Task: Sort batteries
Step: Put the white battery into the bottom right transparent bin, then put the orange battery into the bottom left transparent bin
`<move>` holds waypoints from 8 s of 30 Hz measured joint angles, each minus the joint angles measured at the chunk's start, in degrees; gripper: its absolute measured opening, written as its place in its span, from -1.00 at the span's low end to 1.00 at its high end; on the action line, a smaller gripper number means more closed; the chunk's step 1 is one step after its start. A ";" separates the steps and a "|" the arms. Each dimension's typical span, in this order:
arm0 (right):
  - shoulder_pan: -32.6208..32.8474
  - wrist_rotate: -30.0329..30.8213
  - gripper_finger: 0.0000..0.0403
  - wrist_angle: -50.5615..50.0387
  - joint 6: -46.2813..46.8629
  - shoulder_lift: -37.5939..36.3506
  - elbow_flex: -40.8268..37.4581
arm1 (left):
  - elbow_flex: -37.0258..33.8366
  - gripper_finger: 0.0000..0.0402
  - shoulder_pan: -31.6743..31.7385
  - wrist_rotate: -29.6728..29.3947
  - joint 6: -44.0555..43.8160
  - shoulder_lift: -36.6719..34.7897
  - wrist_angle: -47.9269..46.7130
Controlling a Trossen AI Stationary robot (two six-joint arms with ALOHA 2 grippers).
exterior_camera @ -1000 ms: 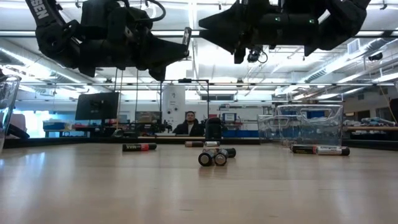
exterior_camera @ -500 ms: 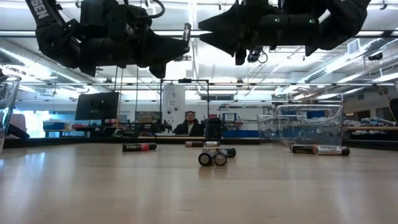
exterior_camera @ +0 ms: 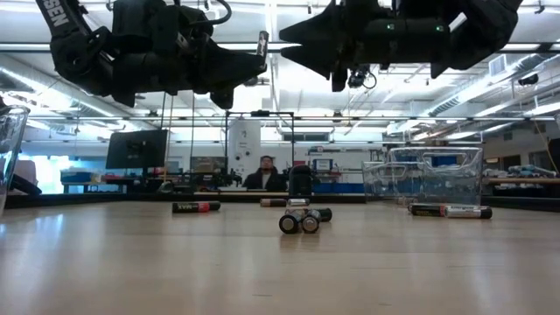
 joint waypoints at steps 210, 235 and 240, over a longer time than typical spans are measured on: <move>37.51 -11.18 -0.68 -103.69 48.87 -21.15 -3.08 | 1.79 -0.27 -1.40 -2.88 3.45 -0.02 -6.86; 33.82 -8.43 -0.47 -128.72 46.79 -22.22 17.35 | 1.79 -0.28 -1.42 -4.37 3.45 -0.02 -8.11; 30.07 0.64 -0.61 -128.51 39.45 -22.98 24.59 | 1.79 -0.28 -1.40 -5.18 3.47 -0.02 -8.33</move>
